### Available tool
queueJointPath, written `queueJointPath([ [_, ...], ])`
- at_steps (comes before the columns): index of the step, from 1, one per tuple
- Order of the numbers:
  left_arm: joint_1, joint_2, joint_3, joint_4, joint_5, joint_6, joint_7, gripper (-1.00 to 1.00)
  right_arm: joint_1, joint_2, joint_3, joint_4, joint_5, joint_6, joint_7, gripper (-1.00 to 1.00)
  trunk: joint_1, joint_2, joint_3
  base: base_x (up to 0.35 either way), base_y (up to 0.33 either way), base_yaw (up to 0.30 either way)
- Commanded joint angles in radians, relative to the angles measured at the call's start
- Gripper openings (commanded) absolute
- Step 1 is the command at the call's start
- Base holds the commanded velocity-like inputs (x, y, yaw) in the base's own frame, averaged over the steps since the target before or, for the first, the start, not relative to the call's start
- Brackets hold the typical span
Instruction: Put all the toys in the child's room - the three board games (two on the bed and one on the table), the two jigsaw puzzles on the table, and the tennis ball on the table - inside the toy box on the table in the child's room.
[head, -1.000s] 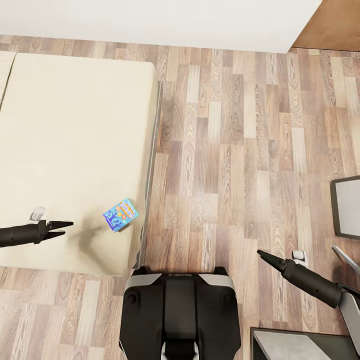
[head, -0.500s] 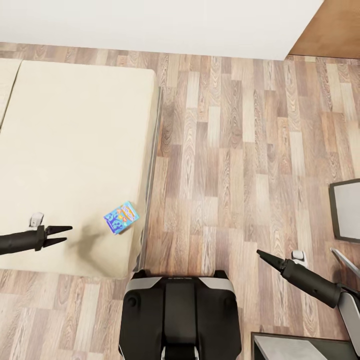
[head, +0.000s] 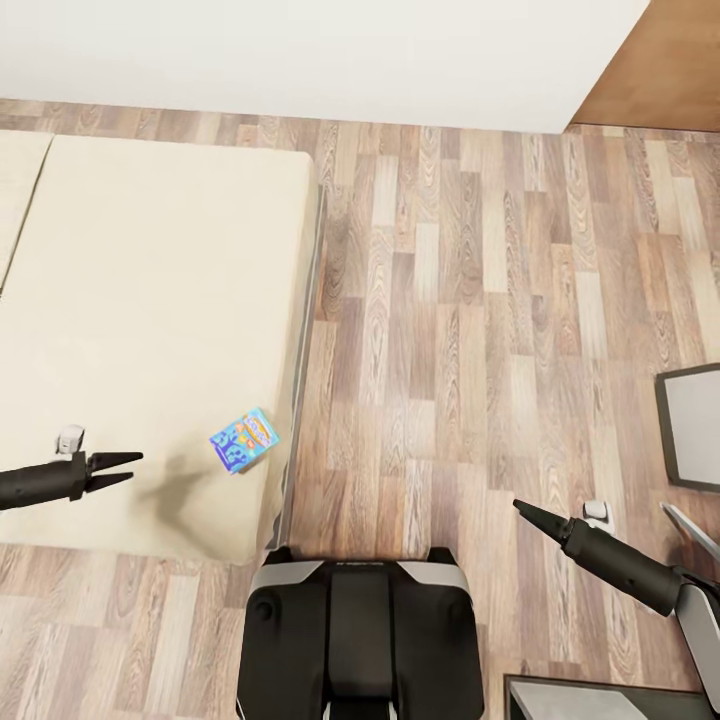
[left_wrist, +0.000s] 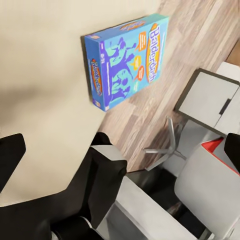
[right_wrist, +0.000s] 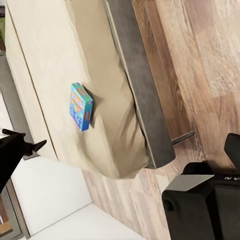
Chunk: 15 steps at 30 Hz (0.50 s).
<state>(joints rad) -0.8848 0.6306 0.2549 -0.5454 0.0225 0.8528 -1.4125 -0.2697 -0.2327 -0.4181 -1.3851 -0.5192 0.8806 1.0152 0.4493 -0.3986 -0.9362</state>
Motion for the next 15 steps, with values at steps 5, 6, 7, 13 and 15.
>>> queueJointPath([
  [5,0.0,0.001,0.0,0.003,0.001,-0.008,-0.004,1.0,0.0,0.001,0.0,0.0,0.0,0.005,0.002,1.0,0.001,-0.001,0.007,0.0,0.0,0.0],
  [6,0.0,0.001,0.001,0.003,0.001,-0.01,-0.004,1.0,0.0,0.001,0.001,0.0,0.0,0.005,0.002,1.0,0.001,-0.001,0.009,0.0,0.0,0.0],
  [7,0.0,0.001,0.001,0.003,0.001,-0.011,-0.004,1.0,0.0,0.001,0.001,0.0,0.0,0.005,0.002,1.0,0.001,-0.001,0.01,0.0,0.0,0.0],
  [13,0.0,0.0,0.0,0.004,0.0,-0.015,-0.003,1.0,0.0,0.001,0.002,0.0,-0.001,0.004,0.002,1.0,0.001,-0.001,0.02,0.0,0.0,0.0],
  [15,0.0,0.0,0.0,0.005,-0.001,-0.017,-0.003,1.0,0.0,0.001,0.002,0.0,-0.001,0.004,0.002,1.0,0.001,-0.001,0.024,0.0,0.0,0.0],
])
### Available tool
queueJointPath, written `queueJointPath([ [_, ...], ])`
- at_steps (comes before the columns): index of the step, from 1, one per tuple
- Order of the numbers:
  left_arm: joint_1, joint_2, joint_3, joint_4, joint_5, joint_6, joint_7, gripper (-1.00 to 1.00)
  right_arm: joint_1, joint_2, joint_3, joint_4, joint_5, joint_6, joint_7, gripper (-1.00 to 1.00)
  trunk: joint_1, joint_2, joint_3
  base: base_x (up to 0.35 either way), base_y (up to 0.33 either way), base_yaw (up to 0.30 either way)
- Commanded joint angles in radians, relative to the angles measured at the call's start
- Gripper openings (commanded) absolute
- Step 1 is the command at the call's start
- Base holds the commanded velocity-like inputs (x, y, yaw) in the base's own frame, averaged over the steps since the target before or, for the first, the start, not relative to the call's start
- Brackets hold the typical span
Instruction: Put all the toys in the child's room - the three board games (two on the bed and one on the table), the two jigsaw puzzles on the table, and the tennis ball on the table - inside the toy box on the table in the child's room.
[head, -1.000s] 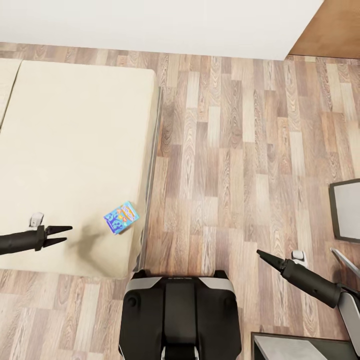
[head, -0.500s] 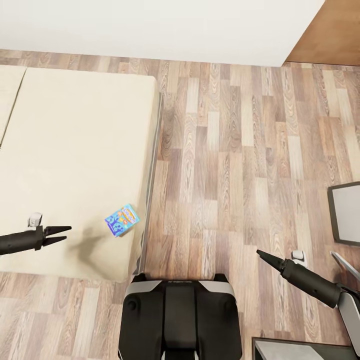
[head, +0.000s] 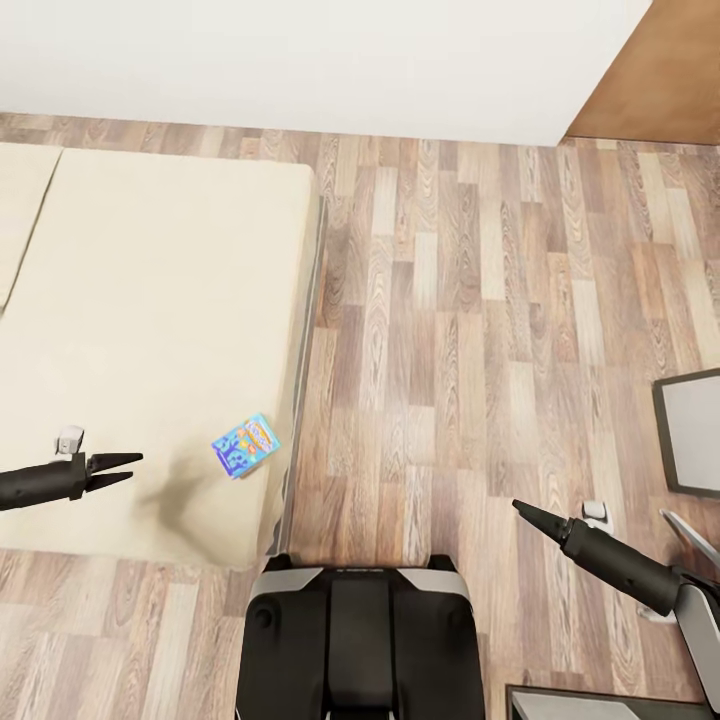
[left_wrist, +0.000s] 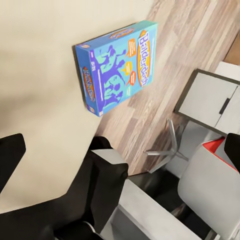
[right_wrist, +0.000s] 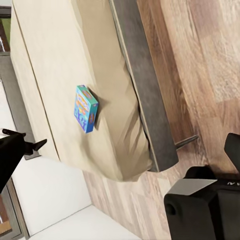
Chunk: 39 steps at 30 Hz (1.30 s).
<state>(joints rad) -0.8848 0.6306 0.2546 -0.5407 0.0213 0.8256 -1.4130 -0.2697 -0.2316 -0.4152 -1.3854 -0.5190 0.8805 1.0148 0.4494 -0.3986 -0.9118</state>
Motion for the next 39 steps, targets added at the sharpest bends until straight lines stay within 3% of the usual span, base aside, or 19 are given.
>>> queueJointPath([
  [1,0.0,0.0,0.0,0.0,0.001,0.01,-0.003,1.0,0.0,0.0,-0.001,0.0,-0.001,0.005,0.002,1.0,0.001,-0.001,0.001,0.0,0.0,0.0],
  [22,0.001,0.001,0.001,0.066,-0.003,0.005,0.0,1.0,0.0,0.003,0.0,-0.002,-0.002,0.002,0.002,1.0,0.001,-0.001,0.035,0.0,0.0,0.0],
  [30,0.001,-0.014,-0.002,0.149,-0.003,-0.055,-0.004,1.0,0.0,0.003,0.0,0.0,-0.002,0.0,0.003,1.0,0.001,-0.001,0.048,0.0,0.0,0.0],
  [39,0.001,-0.019,-0.002,0.172,0.001,-0.082,-0.007,1.0,0.0,0.002,-0.002,0.0,-0.002,0.0,0.004,1.0,0.001,-0.001,0.063,0.0,0.0,0.0],
])
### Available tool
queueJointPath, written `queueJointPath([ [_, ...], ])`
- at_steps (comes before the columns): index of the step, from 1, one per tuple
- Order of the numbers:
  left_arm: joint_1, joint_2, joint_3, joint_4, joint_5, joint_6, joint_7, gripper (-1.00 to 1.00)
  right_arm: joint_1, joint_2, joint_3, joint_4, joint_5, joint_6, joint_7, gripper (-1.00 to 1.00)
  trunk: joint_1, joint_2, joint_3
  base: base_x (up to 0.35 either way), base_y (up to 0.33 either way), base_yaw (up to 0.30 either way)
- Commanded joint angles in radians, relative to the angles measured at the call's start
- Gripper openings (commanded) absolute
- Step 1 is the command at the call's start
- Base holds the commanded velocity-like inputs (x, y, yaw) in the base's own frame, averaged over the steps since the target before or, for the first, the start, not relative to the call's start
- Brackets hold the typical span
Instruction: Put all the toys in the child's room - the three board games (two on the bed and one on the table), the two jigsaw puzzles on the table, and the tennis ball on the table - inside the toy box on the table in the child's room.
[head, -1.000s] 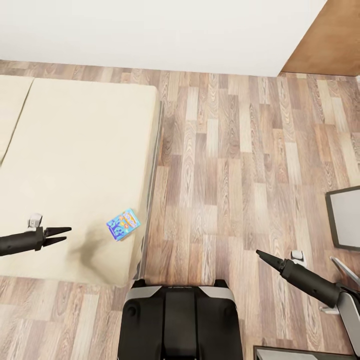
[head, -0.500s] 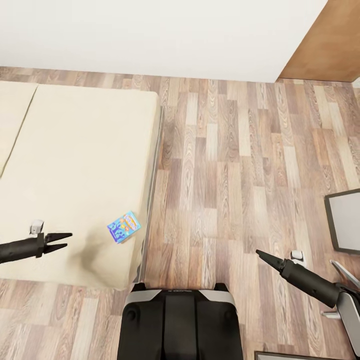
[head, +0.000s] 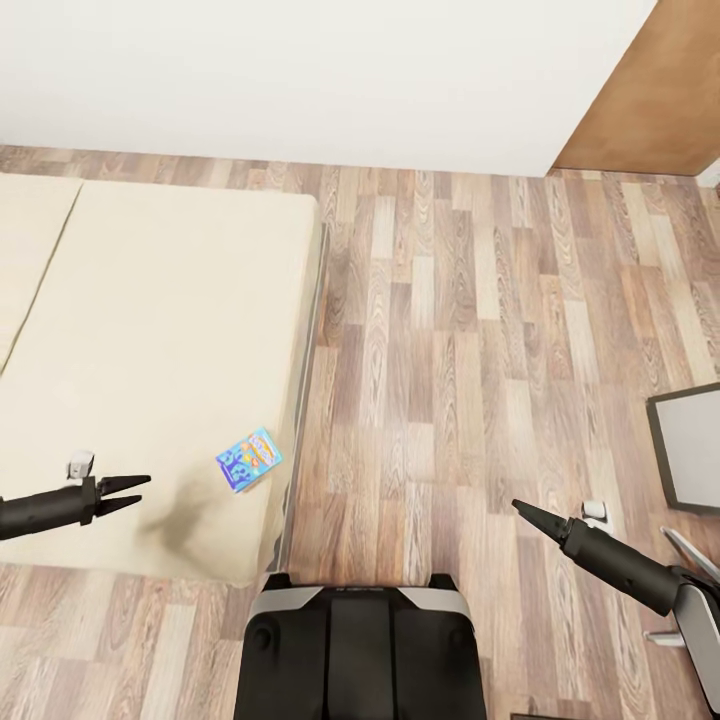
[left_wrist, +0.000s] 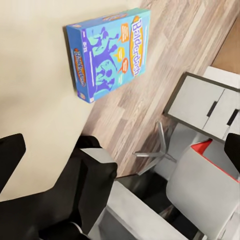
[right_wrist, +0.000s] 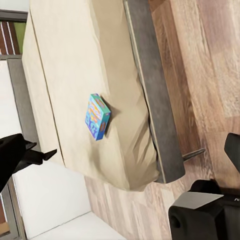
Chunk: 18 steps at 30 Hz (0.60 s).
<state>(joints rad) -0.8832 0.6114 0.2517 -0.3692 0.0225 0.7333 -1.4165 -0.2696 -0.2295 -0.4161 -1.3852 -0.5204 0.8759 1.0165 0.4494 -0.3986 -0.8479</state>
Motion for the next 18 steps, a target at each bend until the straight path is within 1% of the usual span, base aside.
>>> queueJointPath([
  [1,0.0,0.0,0.001,0.001,0.0,0.01,-0.004,1.0,0.0,0.0,-0.001,0.0,-0.001,0.005,0.002,1.0,0.001,-0.001,0.001,0.0,0.0,0.0],
  [8,0.0,0.001,0.002,0.004,-0.003,0.006,-0.034,1.0,0.0,0.0,-0.001,0.0,0.0,0.005,0.002,1.0,0.001,-0.001,0.012,0.0,0.0,0.0],
  [13,0.001,0.003,0.002,0.005,-0.009,0.004,-0.076,1.0,0.0,0.0,-0.001,0.0,0.0,0.005,0.004,1.0,0.001,-0.001,0.02,0.0,0.0,0.0],
  [18,0.001,0.002,0.001,0.006,-0.01,0.003,-0.092,1.0,0.0,-0.001,-0.001,0.0,-0.001,0.005,0.006,1.0,0.001,-0.001,0.029,0.0,0.0,0.0],
])
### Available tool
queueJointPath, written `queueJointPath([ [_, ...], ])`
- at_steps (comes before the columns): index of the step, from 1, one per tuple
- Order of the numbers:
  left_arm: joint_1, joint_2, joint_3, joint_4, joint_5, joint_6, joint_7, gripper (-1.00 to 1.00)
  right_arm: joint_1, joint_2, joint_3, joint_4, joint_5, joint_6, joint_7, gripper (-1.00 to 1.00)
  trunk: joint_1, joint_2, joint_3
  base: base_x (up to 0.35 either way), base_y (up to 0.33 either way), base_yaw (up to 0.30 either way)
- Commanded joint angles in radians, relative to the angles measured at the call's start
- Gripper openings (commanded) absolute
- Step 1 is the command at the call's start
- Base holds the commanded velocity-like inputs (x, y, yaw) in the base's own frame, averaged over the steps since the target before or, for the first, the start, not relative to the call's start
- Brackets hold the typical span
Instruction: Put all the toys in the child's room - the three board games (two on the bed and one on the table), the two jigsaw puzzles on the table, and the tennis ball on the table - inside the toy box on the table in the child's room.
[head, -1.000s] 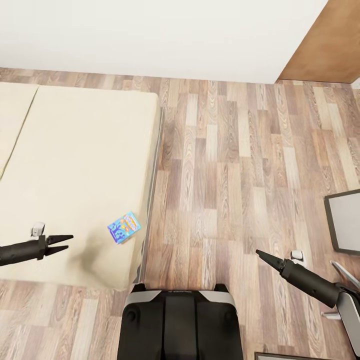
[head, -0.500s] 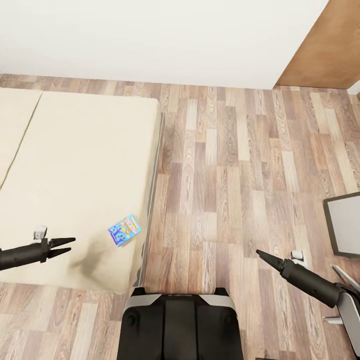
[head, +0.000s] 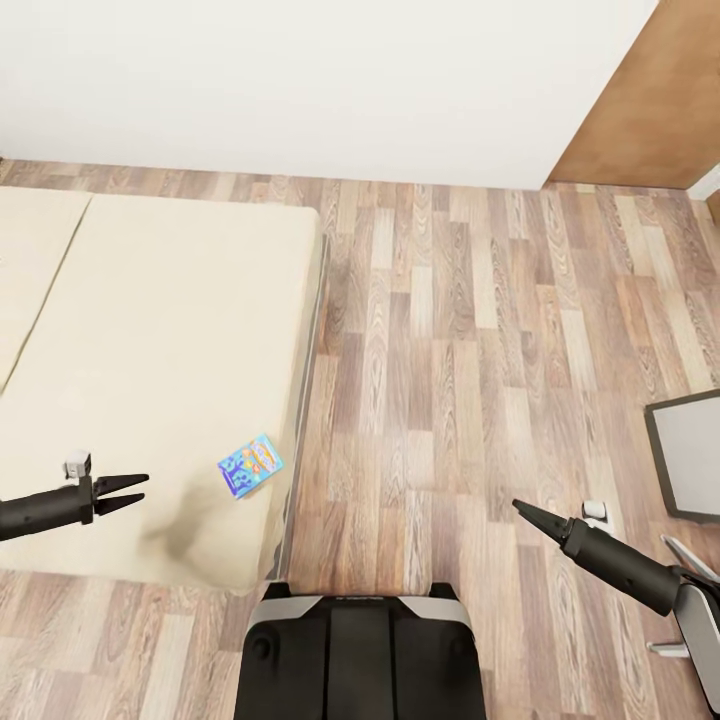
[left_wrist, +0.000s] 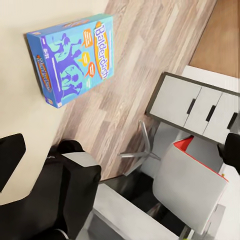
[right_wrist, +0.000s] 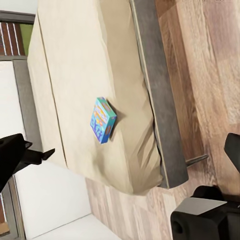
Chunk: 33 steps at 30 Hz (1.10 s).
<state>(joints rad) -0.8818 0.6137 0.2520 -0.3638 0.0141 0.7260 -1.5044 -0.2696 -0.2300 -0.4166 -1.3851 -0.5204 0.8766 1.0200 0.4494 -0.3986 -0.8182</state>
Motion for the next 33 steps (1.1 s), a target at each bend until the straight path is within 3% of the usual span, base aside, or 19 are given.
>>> queueJointPath([
  [1,0.0,0.0,0.001,0.0,-0.001,0.011,-0.006,1.0,0.0,0.0,-0.001,0.0,-0.001,0.005,0.002,1.0,0.001,-0.001,0.001,0.0,0.0,0.0],
  [33,0.005,-0.004,-0.003,-0.001,0.003,0.01,-0.01,1.0,0.0,-0.002,-0.003,0.0,-0.003,0.005,0.006,1.0,0.001,-0.001,0.054,0.0,0.0,0.0],
])
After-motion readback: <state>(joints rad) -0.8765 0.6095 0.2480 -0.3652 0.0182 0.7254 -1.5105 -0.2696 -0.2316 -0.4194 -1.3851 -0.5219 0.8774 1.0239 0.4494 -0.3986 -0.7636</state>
